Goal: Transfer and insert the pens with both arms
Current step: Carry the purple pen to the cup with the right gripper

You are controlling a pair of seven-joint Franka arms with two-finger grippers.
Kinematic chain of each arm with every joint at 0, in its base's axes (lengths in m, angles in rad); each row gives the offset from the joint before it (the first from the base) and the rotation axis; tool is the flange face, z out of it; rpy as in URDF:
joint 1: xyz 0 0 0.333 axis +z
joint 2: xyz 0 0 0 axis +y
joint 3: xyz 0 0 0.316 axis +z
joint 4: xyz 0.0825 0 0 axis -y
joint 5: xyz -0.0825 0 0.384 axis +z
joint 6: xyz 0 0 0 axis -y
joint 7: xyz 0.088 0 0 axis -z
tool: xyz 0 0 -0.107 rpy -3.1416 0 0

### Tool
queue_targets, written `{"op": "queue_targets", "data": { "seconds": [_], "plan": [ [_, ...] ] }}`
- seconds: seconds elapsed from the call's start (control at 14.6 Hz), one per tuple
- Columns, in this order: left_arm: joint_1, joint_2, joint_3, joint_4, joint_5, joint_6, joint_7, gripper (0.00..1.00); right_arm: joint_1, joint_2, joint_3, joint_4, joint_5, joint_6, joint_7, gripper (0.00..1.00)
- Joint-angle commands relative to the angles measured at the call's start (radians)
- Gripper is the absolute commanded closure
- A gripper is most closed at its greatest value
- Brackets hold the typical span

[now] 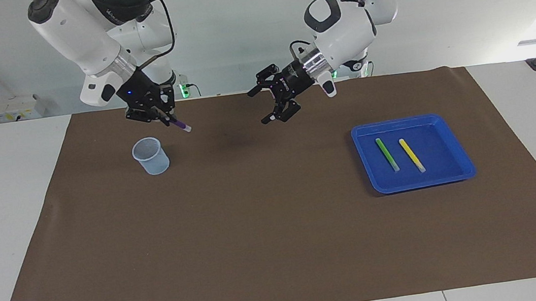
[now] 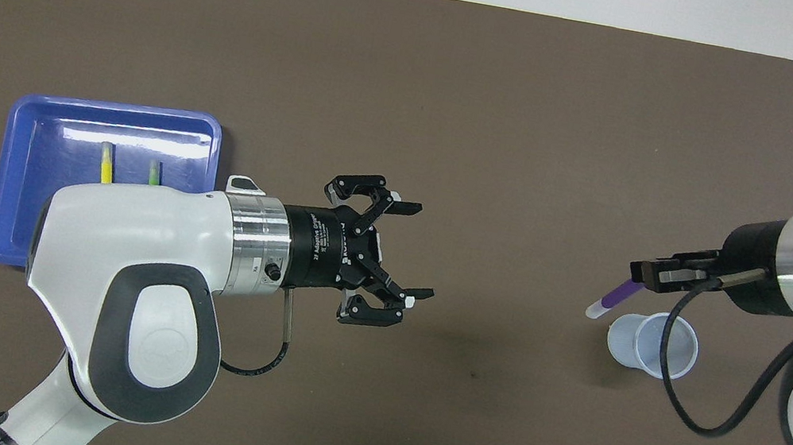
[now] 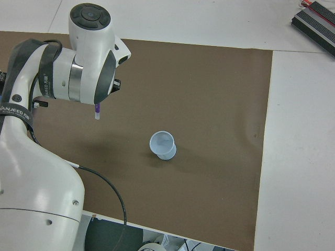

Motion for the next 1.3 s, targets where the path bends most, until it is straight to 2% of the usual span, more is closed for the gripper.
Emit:
{"op": "queue_targets", "data": {
  "seconds": [0.0, 0.14, 0.34, 0.62, 0.89, 1.16, 1.23],
  "plan": [
    [0.001, -0.035, 0.013, -0.037, -0.009, -0.001, -0.006, 0.0, -0.042, -0.011, 0.012, -0.013, -0.116, -0.021, -0.104, 1.0],
    [0.032, -0.043, 0.013, -0.053, 0.073, -0.033, -0.007, 0.0, -0.064, -0.037, 0.012, -0.08, -0.156, -0.003, -0.105, 1.0],
    [0.084, -0.041, 0.013, -0.045, 0.318, -0.151, -0.006, 0.0, -0.09, -0.068, 0.011, -0.215, -0.165, 0.105, -0.108, 1.0],
    [0.148, -0.04, 0.012, -0.037, 0.585, -0.245, 0.032, 0.0, -0.116, -0.018, 0.012, -0.236, -0.17, 0.152, -0.115, 1.0],
    [0.23, -0.045, 0.015, -0.036, 0.616, -0.375, 0.276, 0.0, -0.156, -0.014, 0.012, -0.289, -0.173, 0.174, -0.175, 1.0],
    [0.305, -0.038, 0.016, -0.027, 0.773, -0.414, 0.549, 0.0, -0.156, -0.011, 0.012, -0.315, -0.173, 0.179, -0.164, 1.0],
    [0.332, -0.034, 0.016, -0.025, 0.797, -0.418, 0.616, 0.0, -0.157, -0.011, 0.012, -0.32, -0.173, 0.188, -0.169, 0.8]
  ]
}}
